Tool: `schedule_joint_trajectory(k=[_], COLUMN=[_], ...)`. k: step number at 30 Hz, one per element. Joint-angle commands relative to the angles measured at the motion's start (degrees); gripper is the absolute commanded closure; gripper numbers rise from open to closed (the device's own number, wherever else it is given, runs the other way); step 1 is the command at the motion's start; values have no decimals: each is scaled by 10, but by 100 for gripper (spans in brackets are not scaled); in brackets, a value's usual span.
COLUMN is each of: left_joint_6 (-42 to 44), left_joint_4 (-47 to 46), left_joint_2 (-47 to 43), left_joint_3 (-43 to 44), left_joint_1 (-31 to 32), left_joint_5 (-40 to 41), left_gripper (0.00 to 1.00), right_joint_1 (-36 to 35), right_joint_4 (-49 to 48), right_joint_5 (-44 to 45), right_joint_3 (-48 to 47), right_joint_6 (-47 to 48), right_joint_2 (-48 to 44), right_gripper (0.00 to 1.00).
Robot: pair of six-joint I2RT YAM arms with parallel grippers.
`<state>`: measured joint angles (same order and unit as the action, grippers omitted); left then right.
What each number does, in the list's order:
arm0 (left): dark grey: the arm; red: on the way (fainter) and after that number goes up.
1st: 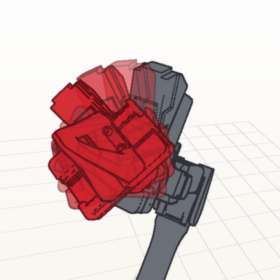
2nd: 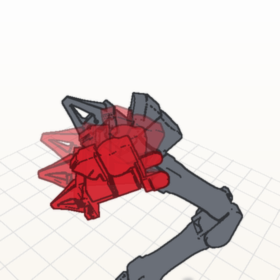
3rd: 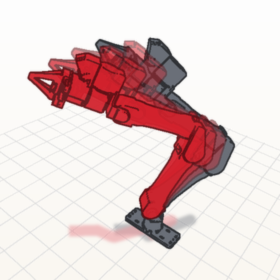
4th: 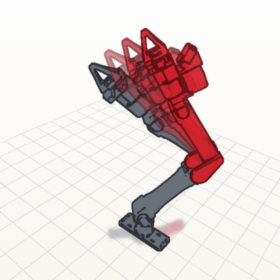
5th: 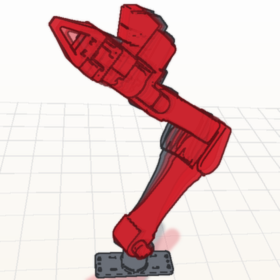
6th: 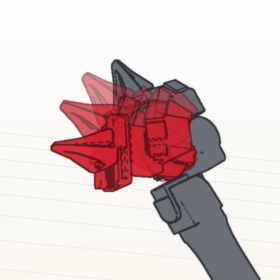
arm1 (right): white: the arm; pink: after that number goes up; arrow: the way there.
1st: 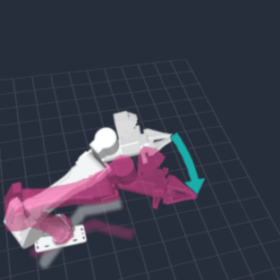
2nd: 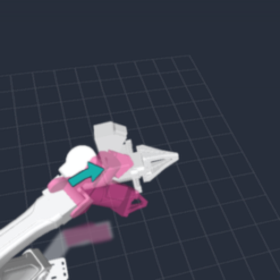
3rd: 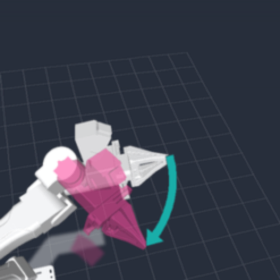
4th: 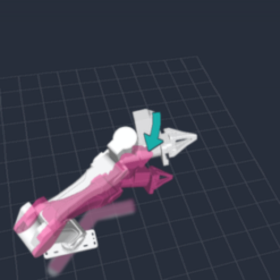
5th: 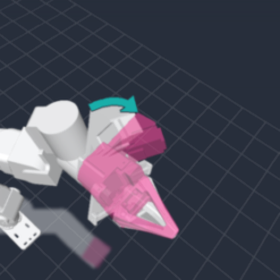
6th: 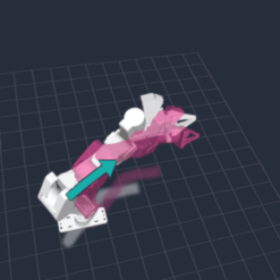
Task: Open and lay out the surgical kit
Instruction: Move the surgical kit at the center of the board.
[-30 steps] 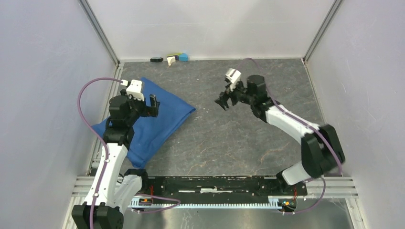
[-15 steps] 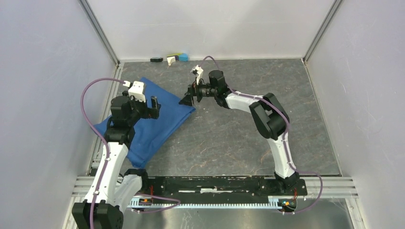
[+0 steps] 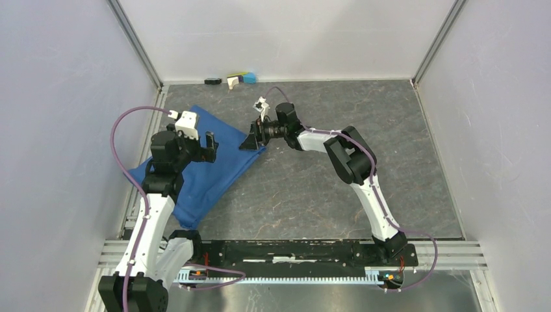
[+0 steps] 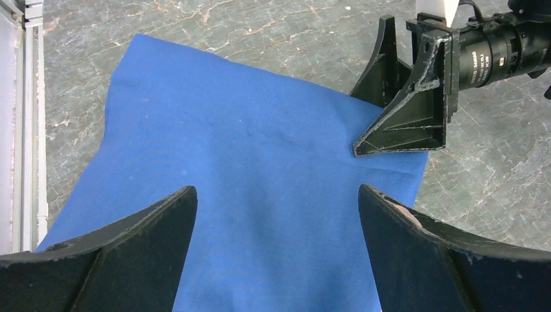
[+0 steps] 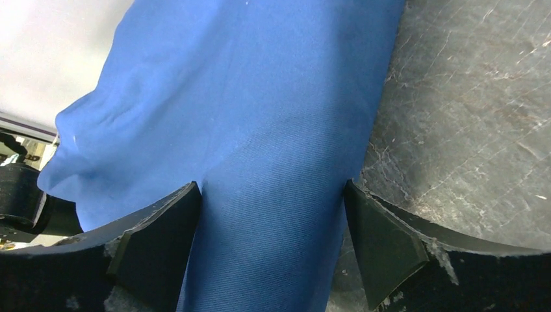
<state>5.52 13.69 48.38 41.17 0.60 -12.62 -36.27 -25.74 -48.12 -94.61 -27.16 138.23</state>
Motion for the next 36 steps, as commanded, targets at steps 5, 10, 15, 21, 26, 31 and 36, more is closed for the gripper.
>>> schedule_joint_trajectory(k=[5,10,15,21,26,31,36], left_joint_6=[28,28,28,28,28,27,18], left_joint_4=[-9,-9,-10,-16,-20,-29,-30], left_joint_2=[-7,-11,-11,-11,-10,-7,6], left_joint_3=[-2,-1,-2,-5,-7,-11,-10], left_joint_1=[-4,-3,-3,-3,-3,-3,-3], left_joint_5=[-9,-13,-17,-21,-22,-21,17], left_gripper=[0,0,0,0,0,0,0], right_joint_1=[-2,6,14,21,31,54,86], right_joint_4=[-3,-9,-14,-17,-12,-14,-28], right_joint_5=[-22,-21,-12,8,31,62,82], right_joint_3=[-2,10,32,69,95,130,173], right_joint_6=[12,4,-1,0,8,14,13], right_joint_2=[-4,-18,-35,-65,-84,-108,-137], right_gripper=[40,66,83,100,100,100,100])
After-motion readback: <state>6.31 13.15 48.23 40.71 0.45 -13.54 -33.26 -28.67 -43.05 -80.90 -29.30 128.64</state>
